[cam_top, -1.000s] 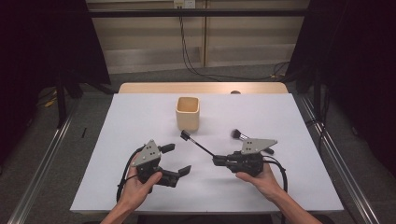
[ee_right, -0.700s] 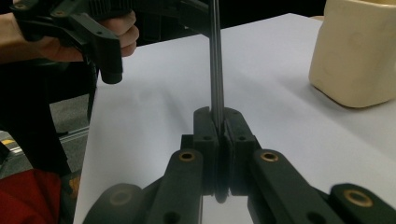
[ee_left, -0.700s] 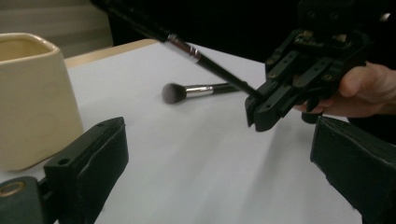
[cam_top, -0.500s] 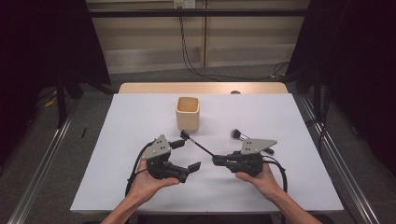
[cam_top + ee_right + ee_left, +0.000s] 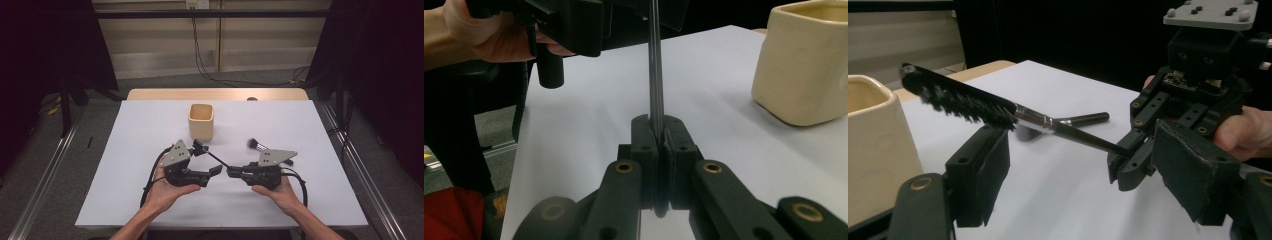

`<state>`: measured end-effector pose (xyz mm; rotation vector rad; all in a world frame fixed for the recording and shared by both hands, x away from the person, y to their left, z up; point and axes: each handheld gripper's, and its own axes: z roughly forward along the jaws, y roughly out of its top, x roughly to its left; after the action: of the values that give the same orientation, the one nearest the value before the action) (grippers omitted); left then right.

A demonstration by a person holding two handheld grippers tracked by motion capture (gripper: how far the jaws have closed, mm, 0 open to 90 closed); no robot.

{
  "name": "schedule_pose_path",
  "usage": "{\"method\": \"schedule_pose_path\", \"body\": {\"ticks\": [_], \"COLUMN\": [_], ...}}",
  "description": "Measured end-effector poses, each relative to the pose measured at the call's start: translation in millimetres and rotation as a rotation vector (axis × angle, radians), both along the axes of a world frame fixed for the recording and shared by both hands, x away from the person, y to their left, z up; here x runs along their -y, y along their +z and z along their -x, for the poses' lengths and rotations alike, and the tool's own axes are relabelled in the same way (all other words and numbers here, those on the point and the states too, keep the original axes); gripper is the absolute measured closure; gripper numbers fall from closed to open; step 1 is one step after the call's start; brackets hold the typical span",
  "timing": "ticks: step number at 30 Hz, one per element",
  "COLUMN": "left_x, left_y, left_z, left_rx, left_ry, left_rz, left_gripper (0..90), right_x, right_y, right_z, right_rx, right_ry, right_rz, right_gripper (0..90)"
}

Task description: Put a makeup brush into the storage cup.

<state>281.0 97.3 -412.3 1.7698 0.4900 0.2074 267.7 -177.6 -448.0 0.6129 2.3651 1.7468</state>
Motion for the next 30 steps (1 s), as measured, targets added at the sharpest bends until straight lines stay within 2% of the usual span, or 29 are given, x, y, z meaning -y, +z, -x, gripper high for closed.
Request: {"method": "schedule_pose_path", "body": {"ticks": [2, 3, 8, 13, 15, 21, 26, 27, 30], "left_x": [1.2, 1.8, 1.8, -1.6, -2.7, -2.0, -2.4, -3.1, -3.4], "left_y": [-1.0, -2.2, -2.3, -1.9, -1.7, -2.8, -2.9, -2.9, -2.6], "left_z": [-0.8, -1.8, -3.1, -4.5, -4.8, -8.6, -9.1, -9.9, -10.6], "left_rx": [-0.003, -0.022, -0.046, -0.062, -0.063, -0.116, -0.141, -0.157, -0.157], "left_ry": [0.007, 0.011, 0.014, 0.012, 0.008, -0.016, -0.024, -0.034, -0.036], "left_rz": [0.01, 0.022, 0.032, 0.042, 0.044, 0.079, 0.083, 0.092, 0.101], "left_gripper": [33.7, 36.0, 50.0, 59.1, 65.7, 70.5, 73.2, 74.0, 74.0], "right_x": [0.2, 0.3, -0.8, 0.9, 1.1, 0.7, 0.3, -0.1, -1.1], "right_y": [-0.8, -0.9, -2.6, -3.4, -4.6, -7.8, -9.2, -9.7, -10.6], "right_z": [-0.2, -0.2, 0.2, -0.3, -0.2, -0.4, 0.2, 0.2, 0.9], "right_rx": [-0.002, -0.003, -0.001, -0.002, -0.002, 0.006, 0.011, 0.016, 0.019], "right_ry": [-0.004, -0.004, 0.005, -0.001, 0.002, 0.0, 0.002, 0.003, 0.008], "right_rz": [0.001, 0.002, 0.006, 0.002, 0.005, 0.026, 0.039, 0.05, 0.055], "right_gripper": [86.2, 86.2, 86.2, 86.2, 86.2, 86.2, 86.2, 86.2, 86.3]}}
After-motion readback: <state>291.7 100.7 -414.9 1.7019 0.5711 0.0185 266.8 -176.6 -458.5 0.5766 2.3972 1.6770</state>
